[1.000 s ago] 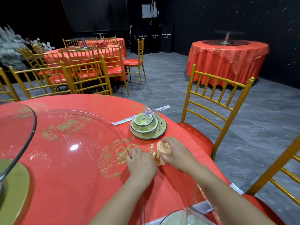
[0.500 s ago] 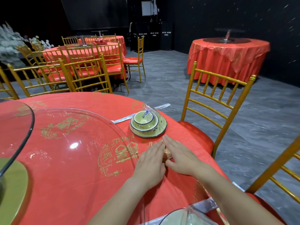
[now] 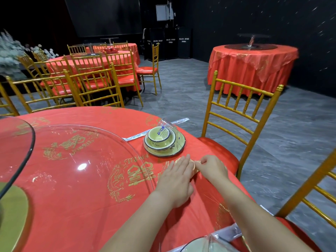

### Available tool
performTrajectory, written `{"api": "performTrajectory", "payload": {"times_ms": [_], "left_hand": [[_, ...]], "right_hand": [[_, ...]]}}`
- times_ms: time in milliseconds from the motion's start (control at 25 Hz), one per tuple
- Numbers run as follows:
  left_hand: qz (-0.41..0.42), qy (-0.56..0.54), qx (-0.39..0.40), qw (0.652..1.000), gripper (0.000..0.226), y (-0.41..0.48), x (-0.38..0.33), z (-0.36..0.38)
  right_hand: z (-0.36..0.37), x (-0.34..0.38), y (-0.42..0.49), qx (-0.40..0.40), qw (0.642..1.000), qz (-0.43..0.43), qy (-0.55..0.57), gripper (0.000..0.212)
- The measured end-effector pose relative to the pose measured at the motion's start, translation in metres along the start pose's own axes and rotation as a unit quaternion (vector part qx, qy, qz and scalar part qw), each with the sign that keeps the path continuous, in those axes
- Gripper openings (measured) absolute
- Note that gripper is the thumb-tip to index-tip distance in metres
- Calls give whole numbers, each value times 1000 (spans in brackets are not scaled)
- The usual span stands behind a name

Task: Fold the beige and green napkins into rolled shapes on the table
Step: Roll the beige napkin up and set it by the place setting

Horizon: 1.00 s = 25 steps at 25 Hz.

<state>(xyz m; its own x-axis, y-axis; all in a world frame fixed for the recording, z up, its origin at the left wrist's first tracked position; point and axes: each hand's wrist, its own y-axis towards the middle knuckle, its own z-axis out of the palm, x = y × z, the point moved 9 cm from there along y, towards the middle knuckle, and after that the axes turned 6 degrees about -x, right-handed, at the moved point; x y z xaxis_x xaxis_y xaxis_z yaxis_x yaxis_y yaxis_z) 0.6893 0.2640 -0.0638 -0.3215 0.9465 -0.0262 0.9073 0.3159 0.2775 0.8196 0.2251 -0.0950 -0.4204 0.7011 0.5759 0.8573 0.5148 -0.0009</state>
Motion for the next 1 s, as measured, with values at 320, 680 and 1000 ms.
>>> {"api": "performTrajectory", "payload": {"times_ms": [320,680,1000], "left_hand": [[-22,-31,53,998,75,-12,-4,23],[-51,-72,100,991,40,18,14,18],[-181,-117,48,975,58,4,26,2]], "right_hand": [[-5,5,9,-29,998,-12,-54,23],[-3,21,20,14,997,-44,-61,21],[29,44,27,77,990,-113,22,27]]}}
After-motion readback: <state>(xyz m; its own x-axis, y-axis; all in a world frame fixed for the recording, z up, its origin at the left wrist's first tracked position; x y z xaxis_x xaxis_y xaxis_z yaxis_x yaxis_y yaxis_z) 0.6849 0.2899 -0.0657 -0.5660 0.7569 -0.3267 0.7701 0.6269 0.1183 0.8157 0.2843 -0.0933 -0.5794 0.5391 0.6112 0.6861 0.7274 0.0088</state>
